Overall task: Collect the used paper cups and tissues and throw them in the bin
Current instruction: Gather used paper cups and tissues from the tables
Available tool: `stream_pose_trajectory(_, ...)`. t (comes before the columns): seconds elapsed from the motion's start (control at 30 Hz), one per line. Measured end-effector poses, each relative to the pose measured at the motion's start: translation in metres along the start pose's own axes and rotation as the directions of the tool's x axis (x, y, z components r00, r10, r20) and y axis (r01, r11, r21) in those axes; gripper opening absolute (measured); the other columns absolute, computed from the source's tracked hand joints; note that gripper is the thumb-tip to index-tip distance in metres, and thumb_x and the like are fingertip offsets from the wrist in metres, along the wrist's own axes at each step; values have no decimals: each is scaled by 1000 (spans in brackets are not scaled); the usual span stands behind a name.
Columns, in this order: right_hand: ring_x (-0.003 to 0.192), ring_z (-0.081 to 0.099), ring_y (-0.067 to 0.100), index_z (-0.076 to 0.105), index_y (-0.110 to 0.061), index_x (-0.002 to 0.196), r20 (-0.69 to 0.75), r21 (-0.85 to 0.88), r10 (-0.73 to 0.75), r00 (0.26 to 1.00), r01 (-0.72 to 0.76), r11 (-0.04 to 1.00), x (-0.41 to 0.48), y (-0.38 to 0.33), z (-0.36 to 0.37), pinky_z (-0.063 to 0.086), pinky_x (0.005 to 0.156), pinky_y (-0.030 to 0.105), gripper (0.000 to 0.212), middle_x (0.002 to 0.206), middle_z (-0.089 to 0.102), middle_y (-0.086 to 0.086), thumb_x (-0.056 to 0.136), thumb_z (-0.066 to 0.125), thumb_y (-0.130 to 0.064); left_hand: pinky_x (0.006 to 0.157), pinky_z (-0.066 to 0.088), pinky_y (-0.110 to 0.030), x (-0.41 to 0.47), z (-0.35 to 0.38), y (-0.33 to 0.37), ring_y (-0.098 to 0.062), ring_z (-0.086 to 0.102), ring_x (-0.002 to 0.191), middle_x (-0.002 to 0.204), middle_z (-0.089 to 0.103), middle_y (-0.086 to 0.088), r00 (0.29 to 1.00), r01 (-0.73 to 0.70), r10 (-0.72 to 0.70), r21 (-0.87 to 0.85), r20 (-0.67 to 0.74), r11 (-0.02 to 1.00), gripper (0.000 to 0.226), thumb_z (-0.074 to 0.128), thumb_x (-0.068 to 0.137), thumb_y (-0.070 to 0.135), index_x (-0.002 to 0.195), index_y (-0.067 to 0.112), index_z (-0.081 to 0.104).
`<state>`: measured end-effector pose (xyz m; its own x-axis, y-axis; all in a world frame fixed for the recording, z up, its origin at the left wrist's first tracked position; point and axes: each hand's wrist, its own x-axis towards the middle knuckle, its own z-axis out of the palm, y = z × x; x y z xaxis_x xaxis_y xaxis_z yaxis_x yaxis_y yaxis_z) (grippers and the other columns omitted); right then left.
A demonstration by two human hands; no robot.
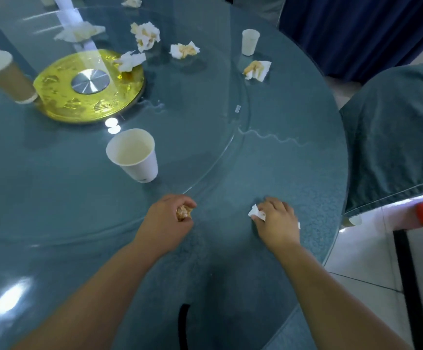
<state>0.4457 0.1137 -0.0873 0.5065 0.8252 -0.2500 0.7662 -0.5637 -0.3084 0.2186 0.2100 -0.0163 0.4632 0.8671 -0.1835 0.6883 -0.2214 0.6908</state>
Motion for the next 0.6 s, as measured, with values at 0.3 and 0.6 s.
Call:
stream_pose_trajectory(0.3,107,57,24,56,-26,120,37,288,33,999,-43,957,-54,-76,-3,43,84,30,33,121,59,-1,88,52,-15,63,37,-6,-34,-39,-44,-4,53,74,81,57,15,997,57,-55,-44,51,997,31,61,77,2,68,32,58)
stream_pose_trajectory(0.6,109,52,16,38,-40,139,-63,338,-157,986,169,926,-43,-203,-33,43,89,31,53,123,46,-3,90,58,-46,53,37,-17,-45,-102,-88,-11,52,62,65,61,3,972,206,-219,-145,-81,968,22,59,78,6,63,22,62)
